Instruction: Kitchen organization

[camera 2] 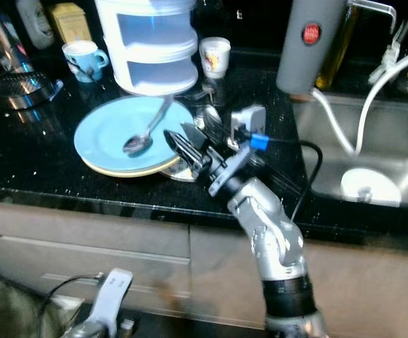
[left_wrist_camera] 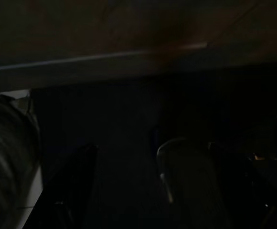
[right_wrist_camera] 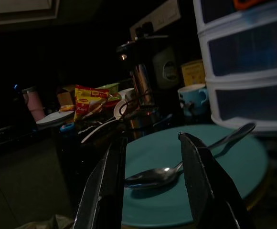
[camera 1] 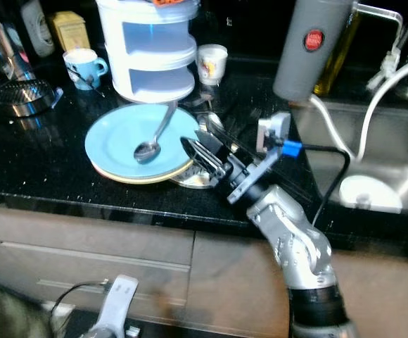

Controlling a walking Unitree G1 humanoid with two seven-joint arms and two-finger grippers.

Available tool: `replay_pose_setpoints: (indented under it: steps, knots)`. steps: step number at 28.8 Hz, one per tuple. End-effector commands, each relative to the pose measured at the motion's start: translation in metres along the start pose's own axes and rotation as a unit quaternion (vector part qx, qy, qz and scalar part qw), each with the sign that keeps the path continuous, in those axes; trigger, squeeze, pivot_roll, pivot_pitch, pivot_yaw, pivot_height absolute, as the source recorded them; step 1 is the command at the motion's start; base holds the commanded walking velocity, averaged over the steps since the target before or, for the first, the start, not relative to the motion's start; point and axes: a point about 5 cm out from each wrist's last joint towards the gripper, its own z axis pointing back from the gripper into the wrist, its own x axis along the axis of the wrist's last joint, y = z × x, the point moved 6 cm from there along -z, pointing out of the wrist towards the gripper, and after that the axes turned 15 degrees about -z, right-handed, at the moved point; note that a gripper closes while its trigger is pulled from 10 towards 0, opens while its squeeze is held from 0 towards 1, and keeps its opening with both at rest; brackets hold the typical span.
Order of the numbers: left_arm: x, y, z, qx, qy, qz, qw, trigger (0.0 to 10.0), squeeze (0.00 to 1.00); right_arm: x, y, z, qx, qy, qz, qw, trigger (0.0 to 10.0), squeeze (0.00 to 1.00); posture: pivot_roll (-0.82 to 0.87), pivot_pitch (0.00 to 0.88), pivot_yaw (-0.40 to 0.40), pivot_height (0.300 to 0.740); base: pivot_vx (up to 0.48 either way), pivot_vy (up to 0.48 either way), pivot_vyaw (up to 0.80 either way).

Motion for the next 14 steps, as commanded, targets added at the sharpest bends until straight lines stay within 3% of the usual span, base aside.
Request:
replay_pose_setpoints:
  steps: [1,6,9,11,12,14]
  knots:
    - [-0.003,-0.004,0.000,-0.001,0.006,0.009,1.000,10.0,0.00,0.005,-0.007,0.003,-0.013,-0.003,0.014,1.000,10.0,0.00,0.03,0.000,-0.022,0.740,0.000,0.000,0.00]
    - [-0.003,-0.002,0.000,0.007,0.006,0.007,1.000,10.0,0.00,0.008,-0.009,0.002,-0.016,-0.004,0.025,1.000,10.0,0.00,0.03,0.000,-0.025,0.740,0.000,0.000,0.00]
    - [-0.003,-0.001,0.000,0.009,0.005,0.006,1.000,10.0,0.00,0.008,-0.013,-0.001,-0.029,0.005,0.054,0.998,10.0,0.00,0.03,0.000,-0.024,0.740,0.000,0.000,0.00]
    - [-0.003,0.000,0.000,0.010,0.005,0.006,1.000,10.0,0.00,0.007,-0.022,-0.005,-0.048,0.039,0.110,0.992,10.0,0.00,0.03,0.000,-0.024,0.740,0.000,0.000,0.00]
    - [-0.002,0.000,0.000,0.010,0.005,0.007,1.000,10.0,0.00,0.008,-0.034,-0.006,-0.068,0.073,0.143,0.985,10.0,0.00,0.04,0.000,-0.027,0.740,0.000,0.000,0.00]
    - [-0.002,-0.001,0.000,0.010,0.005,0.007,1.000,10.0,0.00,0.017,-0.034,-0.005,-0.053,0.085,0.153,0.983,10.0,0.00,0.04,0.000,-0.029,0.740,0.000,0.000,0.00]
